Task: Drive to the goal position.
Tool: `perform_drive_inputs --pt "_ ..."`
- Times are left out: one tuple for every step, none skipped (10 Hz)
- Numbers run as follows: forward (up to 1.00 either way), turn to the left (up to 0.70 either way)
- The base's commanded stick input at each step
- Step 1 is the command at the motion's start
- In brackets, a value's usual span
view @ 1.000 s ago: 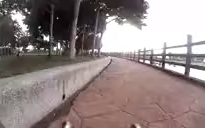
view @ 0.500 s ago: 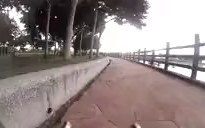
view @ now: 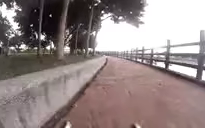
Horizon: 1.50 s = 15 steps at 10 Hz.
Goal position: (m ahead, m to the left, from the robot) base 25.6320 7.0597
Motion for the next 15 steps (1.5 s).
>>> perform_drive_inputs --pt "0.7 -0.33" --pt "0.7 -0.3" --pt "0.7 -0.22" --pt "0.7 0.0" --pt "0.7 0.0" --pt "0.7 0.0" --pt "0.7 0.0" --pt "0.7 0.0" --pt "0.7 0.0" --pt "0.7 0.02" --pt "0.7 0.02" --pt "0.7 0.02" --pt "0.7 0.02" --pt "0.7 0.02" --pt "0.7 0.02"
